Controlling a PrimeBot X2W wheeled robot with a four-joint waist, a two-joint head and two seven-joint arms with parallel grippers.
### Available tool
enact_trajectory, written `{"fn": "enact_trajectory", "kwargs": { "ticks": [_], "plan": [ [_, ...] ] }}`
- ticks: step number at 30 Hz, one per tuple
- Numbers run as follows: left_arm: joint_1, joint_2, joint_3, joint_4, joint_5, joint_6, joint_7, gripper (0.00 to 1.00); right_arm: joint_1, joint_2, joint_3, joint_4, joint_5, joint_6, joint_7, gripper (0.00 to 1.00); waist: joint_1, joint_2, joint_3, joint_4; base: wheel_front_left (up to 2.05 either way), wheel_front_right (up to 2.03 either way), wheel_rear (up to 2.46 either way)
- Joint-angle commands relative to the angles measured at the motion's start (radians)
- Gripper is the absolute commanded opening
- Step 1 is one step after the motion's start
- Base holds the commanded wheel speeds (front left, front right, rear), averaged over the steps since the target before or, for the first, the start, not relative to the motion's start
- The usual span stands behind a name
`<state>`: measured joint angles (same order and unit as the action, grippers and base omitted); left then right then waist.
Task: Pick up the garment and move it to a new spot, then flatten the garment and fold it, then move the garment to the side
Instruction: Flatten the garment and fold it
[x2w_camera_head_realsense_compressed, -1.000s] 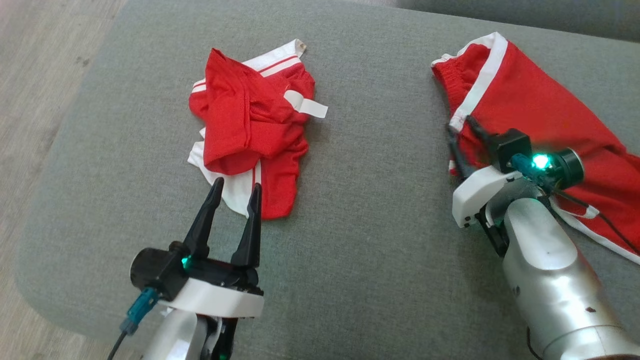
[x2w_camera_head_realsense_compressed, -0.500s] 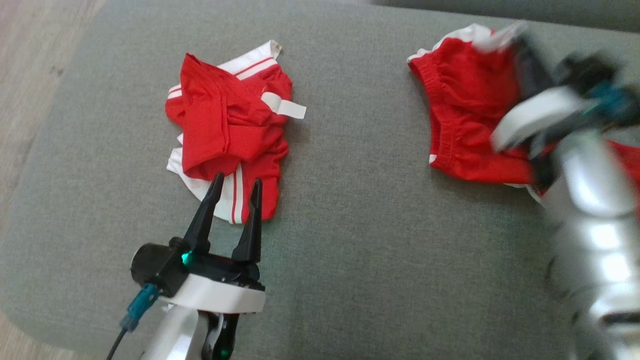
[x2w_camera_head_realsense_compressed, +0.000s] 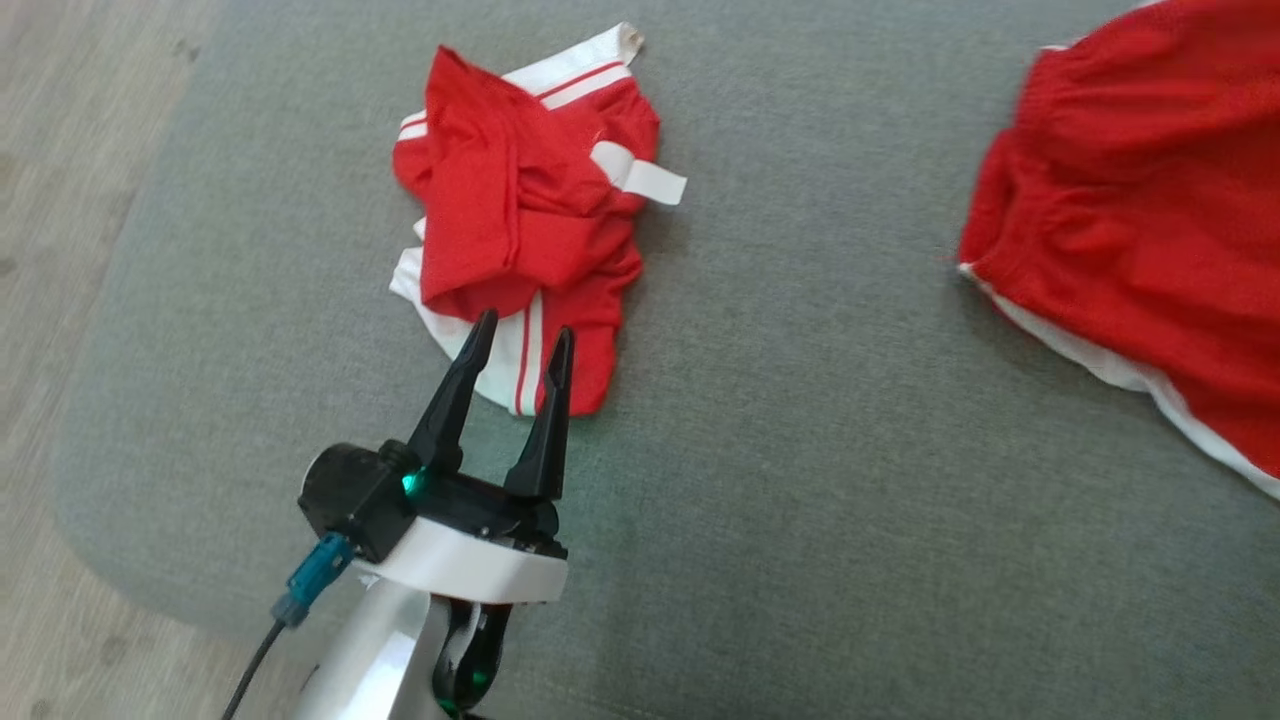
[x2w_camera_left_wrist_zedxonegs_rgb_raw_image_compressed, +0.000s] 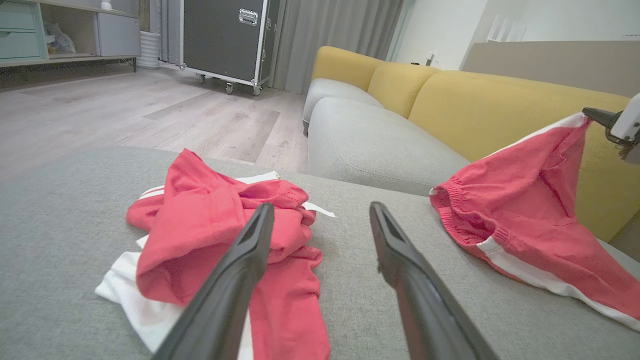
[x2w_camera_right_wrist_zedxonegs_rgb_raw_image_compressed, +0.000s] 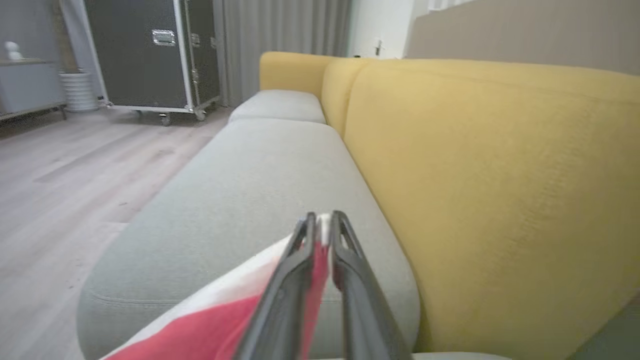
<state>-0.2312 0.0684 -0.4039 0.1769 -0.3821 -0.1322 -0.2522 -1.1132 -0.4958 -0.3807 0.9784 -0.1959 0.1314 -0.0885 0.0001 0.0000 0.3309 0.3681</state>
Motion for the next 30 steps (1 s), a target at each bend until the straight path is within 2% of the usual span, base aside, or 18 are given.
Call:
{"fn": "enact_trajectory", "kwargs": {
  "ticks": [1, 4, 9, 15, 20, 26, 30],
  "plan": [
    [-0.033, 0.010, 0.025, -0.028, -0.007, 0.002, -0.010, 1.00, -0.046, -0.029, -0.040, -0.016, -0.039, -0.001, 0.000, 1.00, -0.0001, 0.0000, 0.014, 0.015, 0.00, 0.00, 0.00],
    [-0.035, 0.009, 0.030, -0.028, -0.008, 0.002, -0.010, 1.00, -0.052, -0.010, -0.136, -0.016, -0.117, -0.001, -0.023, 1.00, -0.0001, 0.0000, 0.017, 0.015, 0.00, 0.00, 0.00],
    [-0.033, 0.007, 0.050, -0.028, -0.004, 0.002, -0.010, 1.00, -0.033, 0.113, -0.169, -0.008, -0.182, -0.001, -0.104, 1.00, -0.0001, 0.0000, 0.002, -0.015, 0.00, 0.00, 0.00],
    [-0.024, 0.011, 0.084, -0.033, 0.008, 0.002, -0.010, 1.00, 0.026, 0.283, -0.038, 0.009, -0.128, -0.001, -0.170, 1.00, -0.0001, 0.0000, -0.057, -0.073, 0.00, 0.00, 0.00],
    [0.004, 0.015, 0.116, -0.038, 0.021, 0.002, -0.010, 1.00, 0.170, 0.403, 0.126, -0.147, 0.036, -0.001, -0.173, 1.00, -0.0001, 0.0000, -0.122, -0.125, 0.00, 0.00, 0.00],
    [0.047, 0.018, 0.151, -0.048, 0.034, 0.002, -0.010, 1.00, 0.448, 0.441, 0.346, -0.381, 0.207, -0.001, -0.173, 1.00, -0.0001, 0.0000, -0.189, -0.185, 0.00, 0.00, 0.00],
    [0.065, 0.017, 0.161, -0.053, 0.040, 0.002, -0.010, 1.00, 0.579, 0.444, 0.423, -0.478, 0.249, -0.001, -0.173, 1.00, -0.0001, 0.0000, -0.211, -0.208, 0.00, 0.00, 0.00]
  ]
}}
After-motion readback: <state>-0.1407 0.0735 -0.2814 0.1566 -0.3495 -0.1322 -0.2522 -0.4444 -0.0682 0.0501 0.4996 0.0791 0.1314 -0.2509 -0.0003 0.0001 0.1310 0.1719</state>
